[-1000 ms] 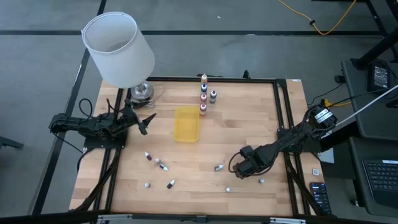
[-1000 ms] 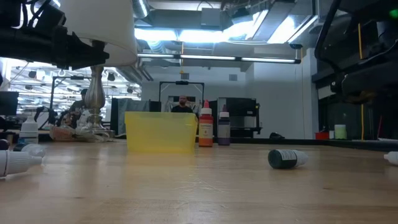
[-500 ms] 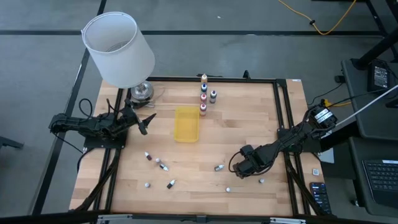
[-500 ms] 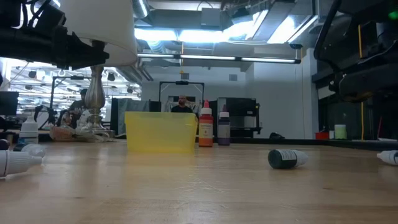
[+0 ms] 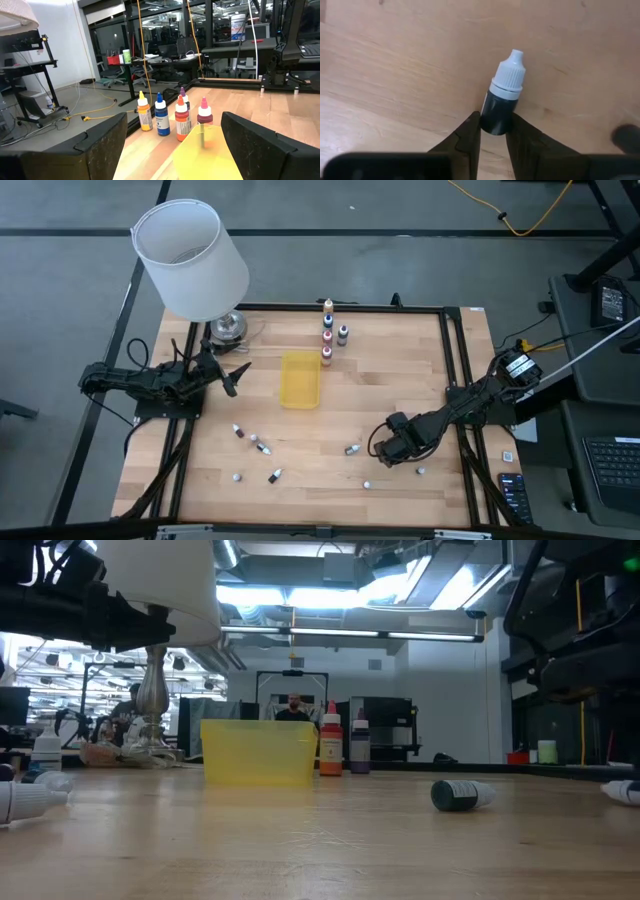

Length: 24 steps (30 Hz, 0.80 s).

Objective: Pick & Place food coloring
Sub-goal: Put the small green bottle into the yellow bin

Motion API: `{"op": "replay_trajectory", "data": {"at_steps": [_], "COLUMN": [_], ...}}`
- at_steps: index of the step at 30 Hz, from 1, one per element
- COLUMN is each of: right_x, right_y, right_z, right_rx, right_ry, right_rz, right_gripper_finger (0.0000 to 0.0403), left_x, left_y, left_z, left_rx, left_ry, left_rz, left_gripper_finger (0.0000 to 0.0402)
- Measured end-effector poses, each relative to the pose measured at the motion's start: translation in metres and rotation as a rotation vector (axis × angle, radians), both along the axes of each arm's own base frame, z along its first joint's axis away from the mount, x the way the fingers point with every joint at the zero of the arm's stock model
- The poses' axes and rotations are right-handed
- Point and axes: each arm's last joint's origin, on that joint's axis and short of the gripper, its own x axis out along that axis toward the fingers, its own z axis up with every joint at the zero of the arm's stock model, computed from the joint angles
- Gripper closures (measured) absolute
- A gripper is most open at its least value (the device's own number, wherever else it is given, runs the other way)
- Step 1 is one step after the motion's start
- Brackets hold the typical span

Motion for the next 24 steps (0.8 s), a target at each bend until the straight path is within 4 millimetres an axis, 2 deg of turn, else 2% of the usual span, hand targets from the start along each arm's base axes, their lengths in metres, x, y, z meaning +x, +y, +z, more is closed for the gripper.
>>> {"op": "replay_trajectory", "data": {"at_steps": [8,16,24], "right_x": [0.001,-0.001,0.004], "right_y": [0.001,0.006,0.010], "right_z": [0.002,0.019,0.032], "right_rx": [-0.024,-0.079,-0.089], "right_ry": [-0.039,-0.171,-0.319], "right_rz": [0.012,0.038,0.176], "right_gripper_finger": [0.0321,0.0320,0.0319], "left_x": [0.000,0.000,0.000], "left_y": [0.000,0.000,0.000], "left_z": [0.000,0.000,0.000], "left_rx": [0.000,0.000,0.000], "left_ry": [0.000,0.000,0.000], "left_rz": [0.000,0.000,0.000], "left_gripper_finger": [0.0084,0.0084,0.0084]}}
